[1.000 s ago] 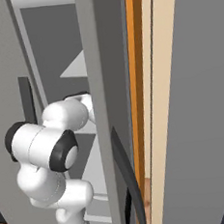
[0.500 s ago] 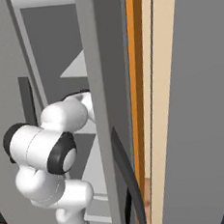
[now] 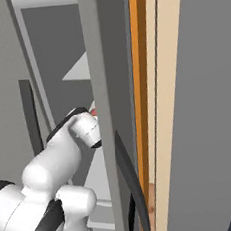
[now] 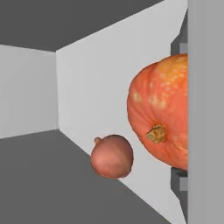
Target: Take the squash and onion out of the freezer and place them in the tupperware container on the counter. Then put the tupperware containing the vegetables back in the freezer.
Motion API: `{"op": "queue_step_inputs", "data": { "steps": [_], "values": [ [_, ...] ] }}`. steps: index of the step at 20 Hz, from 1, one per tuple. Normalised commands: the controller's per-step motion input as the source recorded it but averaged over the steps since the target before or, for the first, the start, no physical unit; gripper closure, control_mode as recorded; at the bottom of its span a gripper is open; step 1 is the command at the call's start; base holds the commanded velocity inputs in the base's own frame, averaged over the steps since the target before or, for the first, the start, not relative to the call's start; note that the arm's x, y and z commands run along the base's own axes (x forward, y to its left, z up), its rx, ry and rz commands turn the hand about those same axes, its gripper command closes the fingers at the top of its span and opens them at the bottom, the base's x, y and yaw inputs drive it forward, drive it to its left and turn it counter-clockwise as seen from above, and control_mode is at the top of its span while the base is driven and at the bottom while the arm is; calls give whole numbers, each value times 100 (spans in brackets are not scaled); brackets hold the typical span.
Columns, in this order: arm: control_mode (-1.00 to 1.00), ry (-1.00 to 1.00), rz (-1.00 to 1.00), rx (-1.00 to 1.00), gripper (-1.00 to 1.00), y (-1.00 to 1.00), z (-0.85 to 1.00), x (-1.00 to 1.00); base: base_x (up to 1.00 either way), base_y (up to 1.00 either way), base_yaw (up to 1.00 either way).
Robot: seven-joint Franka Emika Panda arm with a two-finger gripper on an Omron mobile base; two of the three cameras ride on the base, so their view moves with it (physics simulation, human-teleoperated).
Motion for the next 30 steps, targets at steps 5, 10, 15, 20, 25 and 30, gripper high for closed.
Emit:
{"op": "queue_step_inputs", "data": {
  "steps": [5,10,15,20,25,30],
  "values": [
    [-100,-4,-3,-9,100,4,94,-74,0,0,0],
    [-100,7,-3,-13,100,15,98,-64,0,0,0],
    [-100,21,-7,-11,100,1,68,-63,0,0,0],
    [-100,20,-7,-1,100,0,32,-66,0,0,0],
    [-100,8,-6,0,100,8,3,-72,0,0,0],
    [-100,14,-7,9,100,0,0,-56,0,0,0]
  ]
}}
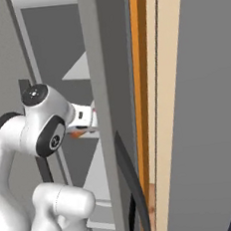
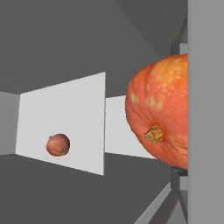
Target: Take the squash and onion out of the freezer and place them in the tupperware container on the counter. Then put the tupperware containing the vegetables back in the freezer.
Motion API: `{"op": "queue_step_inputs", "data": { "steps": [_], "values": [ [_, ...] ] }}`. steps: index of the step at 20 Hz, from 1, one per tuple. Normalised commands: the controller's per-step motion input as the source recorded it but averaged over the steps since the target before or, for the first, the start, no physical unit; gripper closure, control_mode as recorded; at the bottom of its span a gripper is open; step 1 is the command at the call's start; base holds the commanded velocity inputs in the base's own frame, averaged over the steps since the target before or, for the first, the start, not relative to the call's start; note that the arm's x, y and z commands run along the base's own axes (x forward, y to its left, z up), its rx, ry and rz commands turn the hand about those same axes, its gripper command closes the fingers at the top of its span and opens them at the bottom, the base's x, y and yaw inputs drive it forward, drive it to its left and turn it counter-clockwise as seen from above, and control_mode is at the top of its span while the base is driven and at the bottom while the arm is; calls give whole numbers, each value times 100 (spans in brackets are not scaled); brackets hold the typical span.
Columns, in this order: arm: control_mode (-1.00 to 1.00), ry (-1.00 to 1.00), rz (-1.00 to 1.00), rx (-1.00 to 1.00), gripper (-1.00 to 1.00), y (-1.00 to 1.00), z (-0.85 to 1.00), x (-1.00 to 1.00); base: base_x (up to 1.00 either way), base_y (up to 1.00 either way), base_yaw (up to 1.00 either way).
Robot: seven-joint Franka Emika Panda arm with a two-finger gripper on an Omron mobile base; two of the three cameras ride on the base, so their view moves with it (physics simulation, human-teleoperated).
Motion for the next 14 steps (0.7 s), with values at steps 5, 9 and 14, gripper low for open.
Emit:
{"op": "queue_step_inputs", "data": {
  "steps": [5,9,14],
  "values": [
    [-100,15,-7,12,100,0,0,-60,0,0,0],
    [100,8,-3,4,100,0,0,-26,-12,0,-1],
    [100,0,0,0,100,0,0,0,-96,27,-1]
  ]
}}
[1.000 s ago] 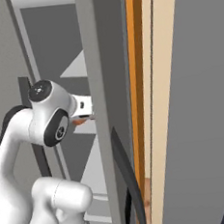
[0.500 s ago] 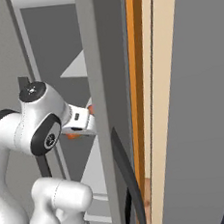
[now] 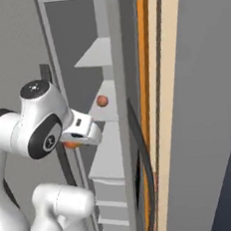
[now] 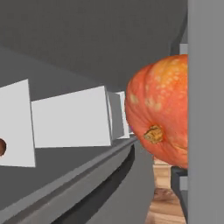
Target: Take the squash and onion out of the freezer and place them in the tupperware container on the counter. Then put the tupperware containing the vegetables back in the freezer.
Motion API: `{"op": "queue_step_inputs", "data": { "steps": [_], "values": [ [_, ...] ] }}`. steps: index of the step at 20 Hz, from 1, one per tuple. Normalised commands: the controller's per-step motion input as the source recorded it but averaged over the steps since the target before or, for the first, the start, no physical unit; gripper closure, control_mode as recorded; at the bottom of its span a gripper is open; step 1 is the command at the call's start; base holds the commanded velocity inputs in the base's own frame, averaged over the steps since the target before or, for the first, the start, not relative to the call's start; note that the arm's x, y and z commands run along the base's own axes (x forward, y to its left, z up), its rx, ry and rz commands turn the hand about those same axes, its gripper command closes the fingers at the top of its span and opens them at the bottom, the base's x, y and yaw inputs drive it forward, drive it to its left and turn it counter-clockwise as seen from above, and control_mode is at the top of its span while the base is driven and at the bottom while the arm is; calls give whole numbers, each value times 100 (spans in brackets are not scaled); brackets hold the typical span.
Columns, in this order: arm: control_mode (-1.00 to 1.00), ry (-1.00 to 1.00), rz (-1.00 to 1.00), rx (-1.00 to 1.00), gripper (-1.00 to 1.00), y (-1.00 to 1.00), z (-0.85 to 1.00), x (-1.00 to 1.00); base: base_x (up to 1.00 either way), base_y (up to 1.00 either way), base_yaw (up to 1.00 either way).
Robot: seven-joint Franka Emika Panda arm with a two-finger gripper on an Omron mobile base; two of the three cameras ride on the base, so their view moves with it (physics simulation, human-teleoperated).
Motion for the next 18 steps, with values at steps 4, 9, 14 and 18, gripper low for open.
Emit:
{"op": "queue_step_inputs", "data": {
  "steps": [4,9,14,18],
  "values": [
    [100,0,0,0,100,0,0,0,-99,90,0],
    [100,0,0,0,100,0,0,0,-49,100,0],
    [100,0,0,0,100,0,0,0,-5,100,0],
    [100,0,0,0,100,0,0,0,12,100,-1]
  ]
}}
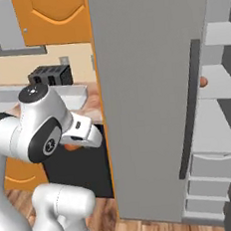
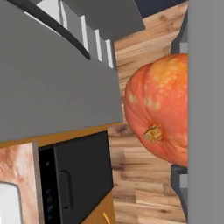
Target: Take the squash and onion out of the freezer and place them in the tupperware container on the counter. Then put the tupperware containing the vegetables back in the freezer.
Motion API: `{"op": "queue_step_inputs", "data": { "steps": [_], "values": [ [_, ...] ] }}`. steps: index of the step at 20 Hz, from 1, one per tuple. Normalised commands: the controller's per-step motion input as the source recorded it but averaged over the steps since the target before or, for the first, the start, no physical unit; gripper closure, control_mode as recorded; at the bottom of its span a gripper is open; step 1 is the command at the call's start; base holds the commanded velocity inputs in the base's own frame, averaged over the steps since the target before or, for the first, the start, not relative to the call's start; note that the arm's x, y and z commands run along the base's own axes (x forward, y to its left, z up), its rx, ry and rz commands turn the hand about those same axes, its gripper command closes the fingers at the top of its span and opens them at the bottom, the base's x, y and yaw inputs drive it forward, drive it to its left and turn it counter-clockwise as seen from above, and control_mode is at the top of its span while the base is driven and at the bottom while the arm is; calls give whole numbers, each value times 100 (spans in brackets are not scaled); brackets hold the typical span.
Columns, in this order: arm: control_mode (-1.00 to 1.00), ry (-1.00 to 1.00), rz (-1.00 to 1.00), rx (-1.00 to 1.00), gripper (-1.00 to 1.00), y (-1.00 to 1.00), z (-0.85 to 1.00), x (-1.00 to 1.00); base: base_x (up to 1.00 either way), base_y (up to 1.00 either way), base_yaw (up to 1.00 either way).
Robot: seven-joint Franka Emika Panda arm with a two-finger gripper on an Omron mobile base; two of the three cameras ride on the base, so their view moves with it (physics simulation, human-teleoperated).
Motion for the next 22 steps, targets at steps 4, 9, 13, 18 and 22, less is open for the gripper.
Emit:
{"op": "queue_step_inputs", "data": {
  "steps": [4,9,13,18,22],
  "values": [
    [100,0,0,0,100,0,0,0,42,100,-5],
    [100,0,0,0,100,0,0,0,73,100,-9],
    [100,0,0,0,100,0,0,0,79,100,-7],
    [100,0,0,0,100,0,0,0,94,86,-6],
    [-100,0,-2,0,100,0,-2,44,46,17,-2]
  ]
}}
